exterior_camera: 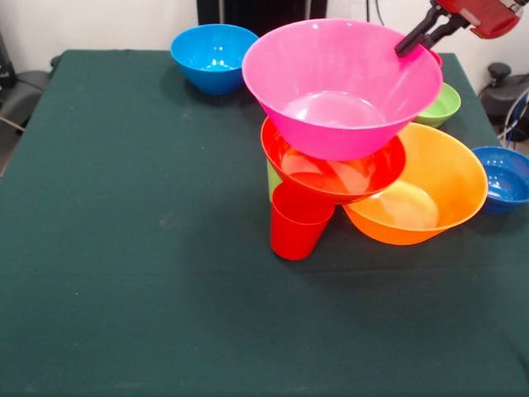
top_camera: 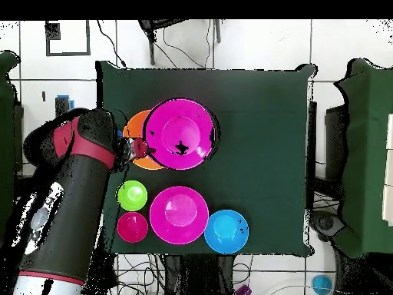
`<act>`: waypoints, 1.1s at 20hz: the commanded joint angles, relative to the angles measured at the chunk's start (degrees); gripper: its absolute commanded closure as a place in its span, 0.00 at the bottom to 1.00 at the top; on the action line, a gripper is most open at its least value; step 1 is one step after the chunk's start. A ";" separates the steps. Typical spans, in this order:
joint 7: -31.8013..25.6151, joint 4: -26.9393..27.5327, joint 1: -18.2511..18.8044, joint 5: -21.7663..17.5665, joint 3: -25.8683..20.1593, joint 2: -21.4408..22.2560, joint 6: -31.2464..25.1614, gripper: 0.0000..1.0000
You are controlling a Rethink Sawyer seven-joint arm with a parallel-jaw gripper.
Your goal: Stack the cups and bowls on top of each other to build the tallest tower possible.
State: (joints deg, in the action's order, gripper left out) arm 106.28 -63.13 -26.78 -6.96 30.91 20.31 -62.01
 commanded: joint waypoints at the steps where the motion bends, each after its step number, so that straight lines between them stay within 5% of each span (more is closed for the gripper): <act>1: 9.27 -3.00 0.10 0.28 -3.18 -0.23 -3.67 1.00; 22: 9.33 0.23 -0.05 -0.63 -2.08 -2.48 -2.26 1.00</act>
State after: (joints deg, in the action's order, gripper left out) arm 106.28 -63.11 -26.79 -6.93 31.80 19.26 -62.01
